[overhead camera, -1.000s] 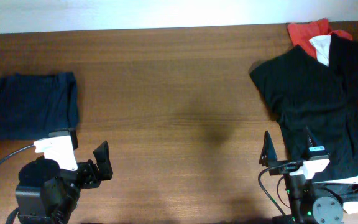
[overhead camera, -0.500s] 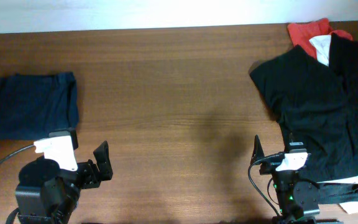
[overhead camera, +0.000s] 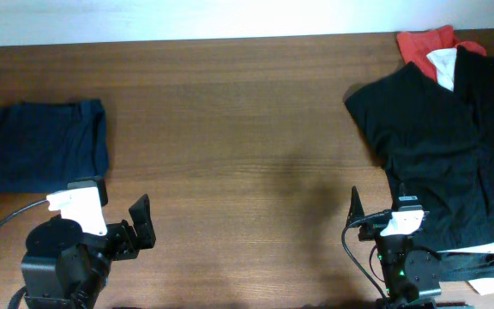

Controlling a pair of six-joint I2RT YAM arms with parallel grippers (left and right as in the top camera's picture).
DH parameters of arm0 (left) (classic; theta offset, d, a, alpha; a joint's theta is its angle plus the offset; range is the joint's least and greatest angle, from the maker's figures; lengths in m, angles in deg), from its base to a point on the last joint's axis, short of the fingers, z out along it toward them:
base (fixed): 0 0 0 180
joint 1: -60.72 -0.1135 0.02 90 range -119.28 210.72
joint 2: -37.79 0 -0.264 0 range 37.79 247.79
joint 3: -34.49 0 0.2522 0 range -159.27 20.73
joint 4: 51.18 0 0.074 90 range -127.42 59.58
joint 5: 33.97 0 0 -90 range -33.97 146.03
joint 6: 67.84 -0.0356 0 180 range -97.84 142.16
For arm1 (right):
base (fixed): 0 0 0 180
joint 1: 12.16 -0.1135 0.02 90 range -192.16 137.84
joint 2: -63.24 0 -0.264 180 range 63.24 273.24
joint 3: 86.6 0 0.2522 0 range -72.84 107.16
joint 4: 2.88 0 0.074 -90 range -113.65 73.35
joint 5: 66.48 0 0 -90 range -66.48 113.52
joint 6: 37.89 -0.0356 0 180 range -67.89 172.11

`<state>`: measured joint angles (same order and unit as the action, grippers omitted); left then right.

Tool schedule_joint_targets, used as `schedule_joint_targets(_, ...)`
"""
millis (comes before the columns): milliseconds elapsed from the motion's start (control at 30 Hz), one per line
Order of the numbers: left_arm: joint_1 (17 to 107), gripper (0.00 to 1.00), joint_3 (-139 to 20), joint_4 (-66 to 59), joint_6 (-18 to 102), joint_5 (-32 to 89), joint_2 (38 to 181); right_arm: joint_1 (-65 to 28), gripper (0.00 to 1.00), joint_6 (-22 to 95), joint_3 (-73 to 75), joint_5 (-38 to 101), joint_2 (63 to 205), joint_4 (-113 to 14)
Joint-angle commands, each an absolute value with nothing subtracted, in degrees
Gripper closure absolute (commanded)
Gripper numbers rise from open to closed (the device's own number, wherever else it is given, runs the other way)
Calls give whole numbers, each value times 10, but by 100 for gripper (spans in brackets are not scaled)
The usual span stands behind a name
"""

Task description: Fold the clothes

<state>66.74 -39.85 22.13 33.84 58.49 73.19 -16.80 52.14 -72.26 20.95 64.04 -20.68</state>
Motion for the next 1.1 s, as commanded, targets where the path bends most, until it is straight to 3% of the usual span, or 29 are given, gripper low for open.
schedule_joint_targets(0, 666, 1, -398, 220, 343, 591, 731, -166, 1, 523, -725, 198, 634, -211)
schedule_joint_targets(533, 657, 1, -391, 240, 343, 601, 719, -166, 1, 523, -725, 198, 634, -211)
schedule_joint_targets(667, 622, 1, -315, 226, 343, 602, 658, -166, 1, 523, -725, 198, 634, -211)
schedule_joint_targets(800, 605, 1, -186, 144, 343, 593, 569, -166, 1, 523, -725, 198, 634, -211)
schedule_joint_targets(1067, 600, 1, 75, -172, 299, 531, 409, -166, 1, 523, -725, 198, 634, -211)
